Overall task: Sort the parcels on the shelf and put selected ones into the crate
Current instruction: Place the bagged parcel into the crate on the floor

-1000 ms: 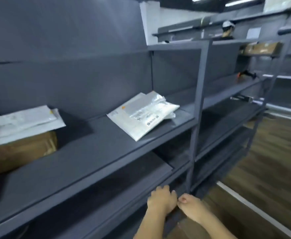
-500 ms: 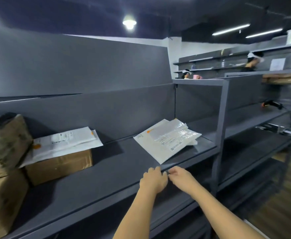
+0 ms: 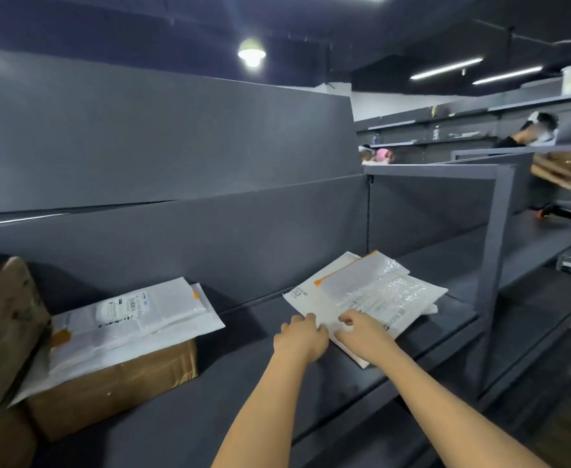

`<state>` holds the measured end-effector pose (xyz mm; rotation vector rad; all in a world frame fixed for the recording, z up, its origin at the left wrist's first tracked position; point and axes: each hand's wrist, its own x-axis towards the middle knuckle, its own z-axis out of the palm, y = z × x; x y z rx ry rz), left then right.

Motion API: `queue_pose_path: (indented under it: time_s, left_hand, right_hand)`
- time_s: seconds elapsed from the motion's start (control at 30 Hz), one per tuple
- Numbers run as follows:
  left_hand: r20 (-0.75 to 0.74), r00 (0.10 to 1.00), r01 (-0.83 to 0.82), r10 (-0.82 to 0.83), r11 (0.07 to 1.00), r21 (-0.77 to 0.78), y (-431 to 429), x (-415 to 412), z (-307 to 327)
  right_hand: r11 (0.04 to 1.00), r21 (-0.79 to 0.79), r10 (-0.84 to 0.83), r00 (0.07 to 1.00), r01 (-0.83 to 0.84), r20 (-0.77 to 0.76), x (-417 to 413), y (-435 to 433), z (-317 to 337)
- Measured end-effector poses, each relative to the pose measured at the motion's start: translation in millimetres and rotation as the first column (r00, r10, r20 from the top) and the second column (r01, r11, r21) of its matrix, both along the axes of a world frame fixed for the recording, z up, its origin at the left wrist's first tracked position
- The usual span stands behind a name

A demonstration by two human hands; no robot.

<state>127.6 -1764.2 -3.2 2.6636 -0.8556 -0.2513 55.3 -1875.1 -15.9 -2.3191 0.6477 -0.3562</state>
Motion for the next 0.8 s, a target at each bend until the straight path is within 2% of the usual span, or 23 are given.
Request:
queue_pose_path:
  time_s: [0.17, 0.4, 0.8]
  left_hand:
    - [-0.019, 1.0, 0.007, -0.007, 1.0, 0.017, 7, 26, -13]
    - [-0.022, 1.0, -0.008, 0.008, 1.0, -0.01, 9, 61, -10]
    - [-0.003, 0.997, -0.076, 0.076, 0.997, -0.012, 4, 113, -1]
  right_hand:
    - [0.998, -0.044, -0.039, 0.997, 0.037, -0.067, 30, 1, -13]
    - [0.968, -0.234, -0.112, 0.989, 0.087, -0.099, 76, -2, -11]
    - [0.842, -0.536, -0.228, 0.941, 0.061, -0.251, 122, -48, -9]
